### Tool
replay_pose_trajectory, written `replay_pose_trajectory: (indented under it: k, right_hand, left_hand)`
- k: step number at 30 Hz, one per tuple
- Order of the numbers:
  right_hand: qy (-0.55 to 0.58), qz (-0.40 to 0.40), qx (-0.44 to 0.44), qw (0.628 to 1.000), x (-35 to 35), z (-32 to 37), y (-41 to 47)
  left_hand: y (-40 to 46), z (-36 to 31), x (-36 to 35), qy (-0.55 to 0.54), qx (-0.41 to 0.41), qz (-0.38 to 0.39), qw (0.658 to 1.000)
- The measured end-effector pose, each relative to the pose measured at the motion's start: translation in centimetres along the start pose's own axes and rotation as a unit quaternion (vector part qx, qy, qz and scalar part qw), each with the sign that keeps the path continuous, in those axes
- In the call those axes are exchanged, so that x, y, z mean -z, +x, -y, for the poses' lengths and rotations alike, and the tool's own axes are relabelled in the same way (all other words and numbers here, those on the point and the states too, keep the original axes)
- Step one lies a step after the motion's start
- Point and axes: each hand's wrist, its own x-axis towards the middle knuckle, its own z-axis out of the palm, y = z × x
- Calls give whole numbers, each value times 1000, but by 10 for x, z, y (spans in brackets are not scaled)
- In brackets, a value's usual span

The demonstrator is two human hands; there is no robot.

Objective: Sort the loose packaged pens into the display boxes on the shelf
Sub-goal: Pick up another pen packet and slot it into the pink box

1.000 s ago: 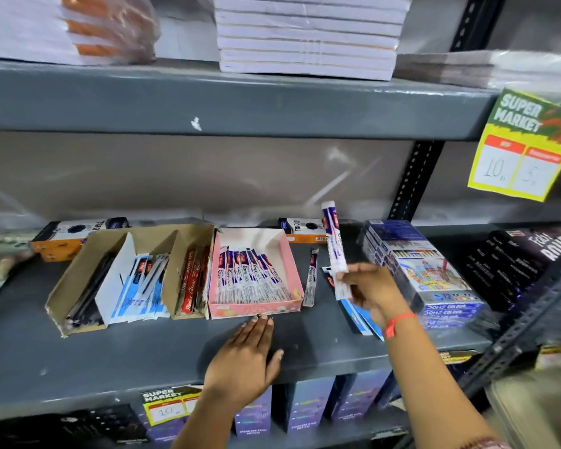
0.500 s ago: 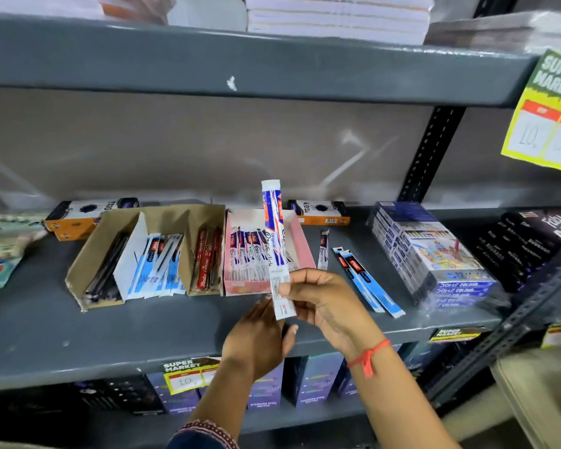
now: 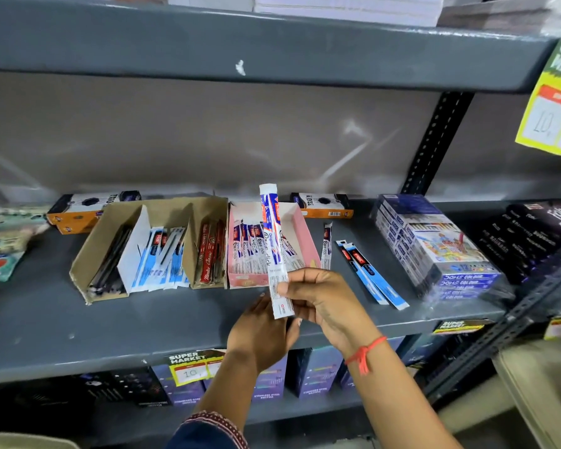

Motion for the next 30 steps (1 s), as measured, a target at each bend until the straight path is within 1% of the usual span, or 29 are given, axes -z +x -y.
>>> replay_pose_trajectory:
  k: [3, 5, 8, 10, 13, 15, 17, 21, 23, 26, 30]
  right_hand:
    - [1, -43, -18, 999, 6, 0, 4]
    - [-5, -75, -14, 997, 9, 6, 12]
    - [-68, -117, -4, 991, 11, 18, 34]
    - [-111, -132, -3, 985, 10, 25, 54]
    - [-213, -156, -8, 964, 8, 28, 82]
    - [-271, -174, -16, 947, 9, 26, 100]
    - [-324, -179, -12, 929, 9, 21, 117]
    - [-374, -154, -32, 914, 11, 8, 140]
    - [-401, -154, -32, 902, 8, 8, 137]
    - [-468, -155, -29, 869, 5, 11, 129]
    - [-525, -153, -11, 837, 0, 18, 116]
  left_hand:
    - [2, 2, -8, -23, -6, -17, 1000]
    - [4, 6, -14, -41, -11, -28, 999]
    - [8, 9, -23, -69, -24, -25, 997]
    - [9, 9, -24, -95, -20, -32, 995]
    - [9, 9, -22, -128, -1, -23, 991]
    - [11, 10, -24, -140, -10, -38, 989]
    - [11, 10, -29, -134, -15, -55, 989]
    - [10, 11, -35, -110, -16, -70, 991]
    - [11, 11, -35, -105, -17, -70, 992]
    - [12, 11, -35, -97, -17, -77, 992]
    - [12, 10, -34, -101, -17, -81, 991]
